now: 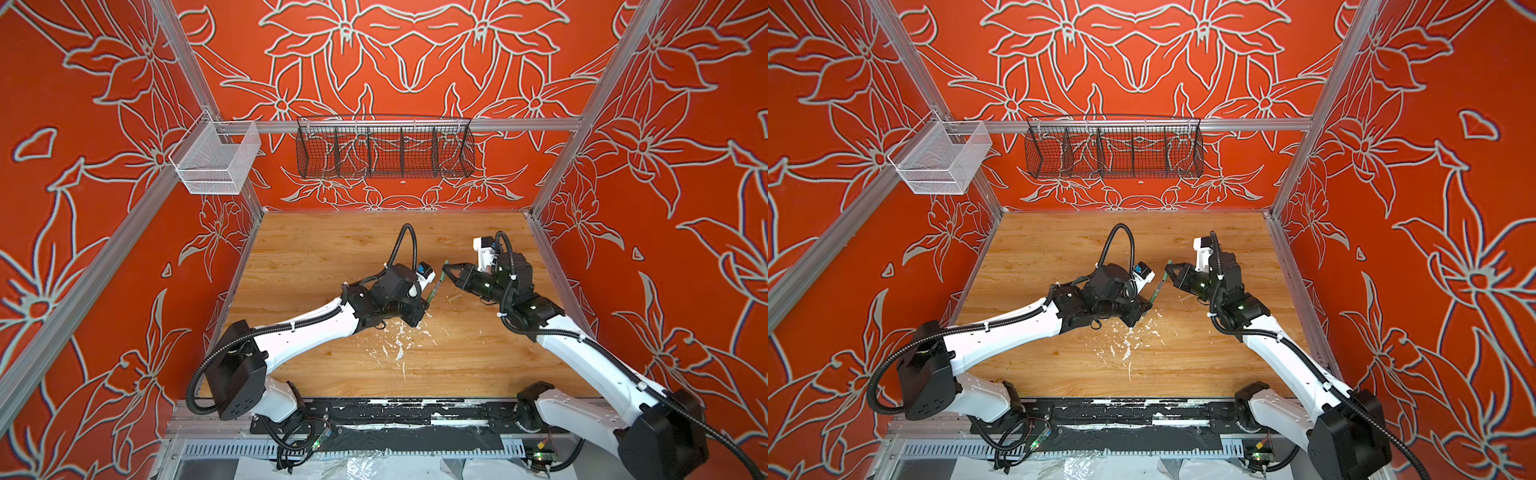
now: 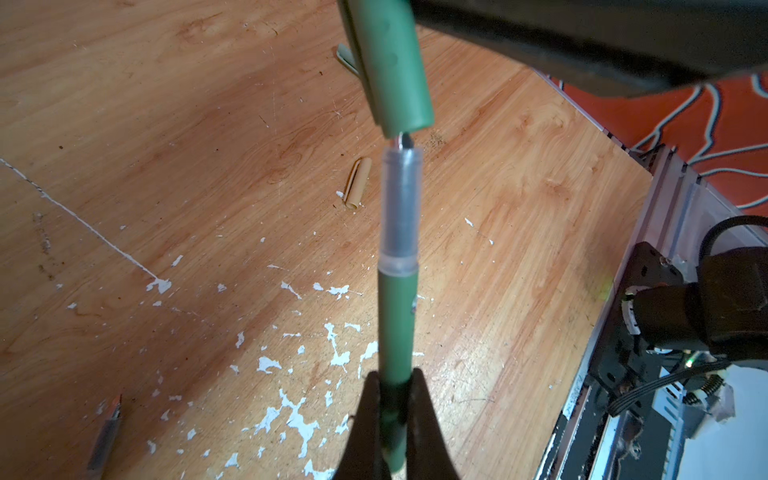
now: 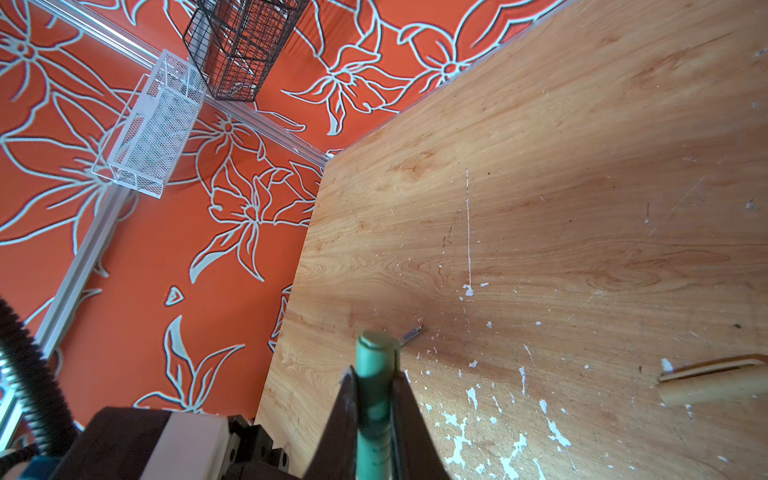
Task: Insert the pens into the pen caps
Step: 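Push the cap down over the pen tip with the right gripper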
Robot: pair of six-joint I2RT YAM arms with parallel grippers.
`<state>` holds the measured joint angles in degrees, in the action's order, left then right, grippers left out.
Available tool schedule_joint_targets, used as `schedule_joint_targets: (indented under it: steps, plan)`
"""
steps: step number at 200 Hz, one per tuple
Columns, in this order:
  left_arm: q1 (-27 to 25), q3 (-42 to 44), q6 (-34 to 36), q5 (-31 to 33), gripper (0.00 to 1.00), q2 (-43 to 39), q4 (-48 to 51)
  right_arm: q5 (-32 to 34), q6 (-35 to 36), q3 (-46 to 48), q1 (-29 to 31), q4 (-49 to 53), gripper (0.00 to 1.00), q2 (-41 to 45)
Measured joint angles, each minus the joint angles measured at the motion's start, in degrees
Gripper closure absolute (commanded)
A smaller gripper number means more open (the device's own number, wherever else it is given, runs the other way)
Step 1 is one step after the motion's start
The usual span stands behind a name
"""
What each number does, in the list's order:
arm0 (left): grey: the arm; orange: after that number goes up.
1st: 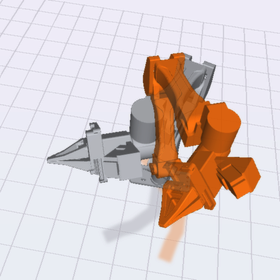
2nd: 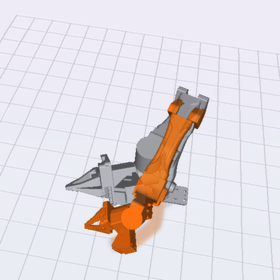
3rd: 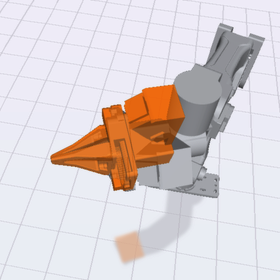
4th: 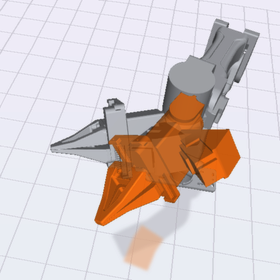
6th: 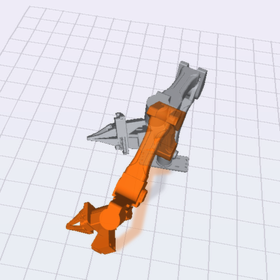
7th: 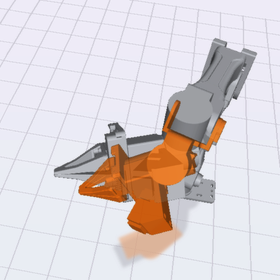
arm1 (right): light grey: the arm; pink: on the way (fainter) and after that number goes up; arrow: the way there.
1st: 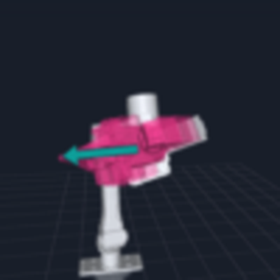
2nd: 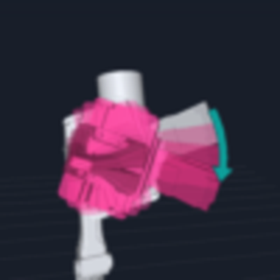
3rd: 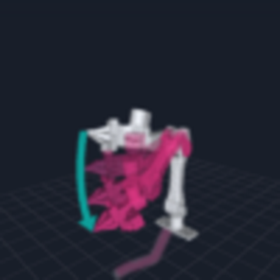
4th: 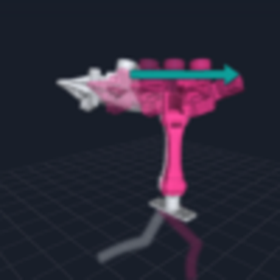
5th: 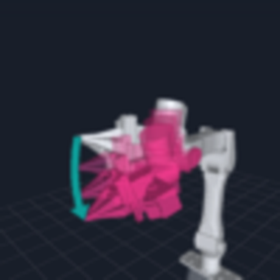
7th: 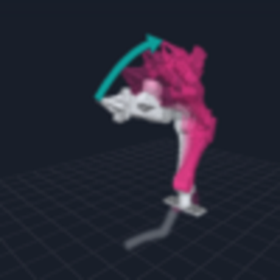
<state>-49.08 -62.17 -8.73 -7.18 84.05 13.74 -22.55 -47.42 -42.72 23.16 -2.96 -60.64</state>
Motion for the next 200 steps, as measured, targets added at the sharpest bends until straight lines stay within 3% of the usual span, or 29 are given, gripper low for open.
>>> schedule_joint_targets:
  steps: [200]
  plan:
    - [0.0,-2.6,-0.2,4.2,1.0,0.1,2.1,0.0,-1.3,1.9,0.7,-3.7,0.86,1.4]
